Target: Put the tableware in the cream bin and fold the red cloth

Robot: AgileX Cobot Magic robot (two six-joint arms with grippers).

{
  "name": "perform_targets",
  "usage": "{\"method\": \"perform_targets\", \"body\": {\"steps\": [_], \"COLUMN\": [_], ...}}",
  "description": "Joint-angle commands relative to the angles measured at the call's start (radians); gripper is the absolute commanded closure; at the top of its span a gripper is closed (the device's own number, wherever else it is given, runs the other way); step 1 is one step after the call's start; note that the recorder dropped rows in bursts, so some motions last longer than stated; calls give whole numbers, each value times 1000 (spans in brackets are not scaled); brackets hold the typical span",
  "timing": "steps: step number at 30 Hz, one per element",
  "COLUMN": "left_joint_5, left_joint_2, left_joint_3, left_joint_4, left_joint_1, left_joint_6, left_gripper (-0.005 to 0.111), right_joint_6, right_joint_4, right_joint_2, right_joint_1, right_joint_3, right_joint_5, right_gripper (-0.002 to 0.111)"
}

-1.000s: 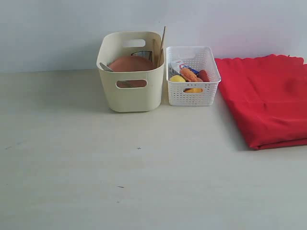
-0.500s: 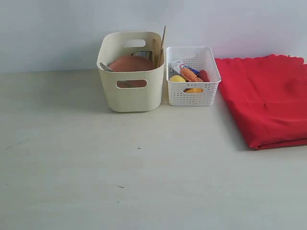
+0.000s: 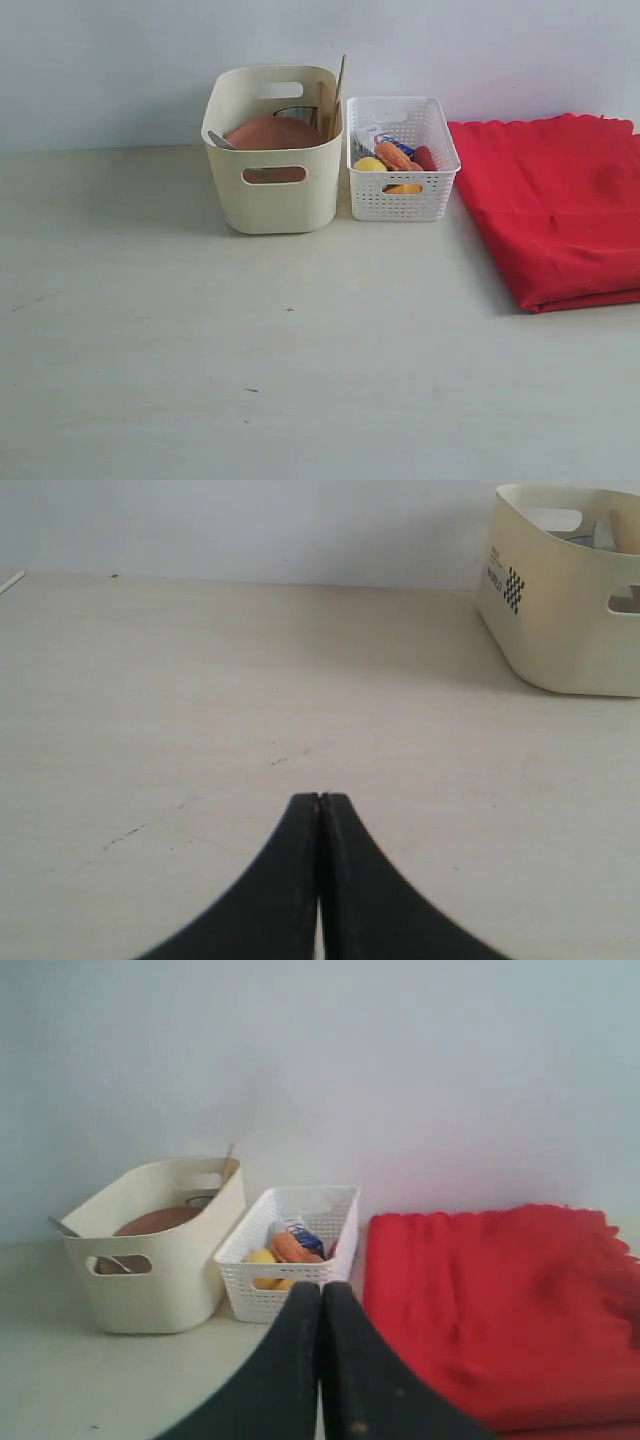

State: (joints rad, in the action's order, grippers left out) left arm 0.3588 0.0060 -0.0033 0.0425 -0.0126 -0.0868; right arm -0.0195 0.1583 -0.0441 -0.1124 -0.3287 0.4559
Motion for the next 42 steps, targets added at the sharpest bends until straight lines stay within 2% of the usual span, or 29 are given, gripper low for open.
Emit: {"method": "perform_targets", "body": {"steps": [1, 9, 21, 42], "left_joint_5": [-5, -5, -5, -5], "left_joint_2": [-6, -6, -6, -6], "left_joint_3": [3, 3, 3, 3], "left_joint_4": [-3, -3, -3, -3], "left_joint_1": [3, 3, 3, 3], "left_joint_6": [4, 4, 4, 4], "left_gripper": [107, 107, 107, 107], "right_joint_6": [129, 127, 136, 100], "right_joint_4": [-177, -239, -236, -234], "right_joint_2": [44, 44, 44, 44], "right_joint_1": [-3, -3, -3, 33], "right_joint_3": [77, 224, 322, 329], "right_joint_5": [-32, -121, -160, -182], "right_gripper": [108, 108, 108, 108]}}
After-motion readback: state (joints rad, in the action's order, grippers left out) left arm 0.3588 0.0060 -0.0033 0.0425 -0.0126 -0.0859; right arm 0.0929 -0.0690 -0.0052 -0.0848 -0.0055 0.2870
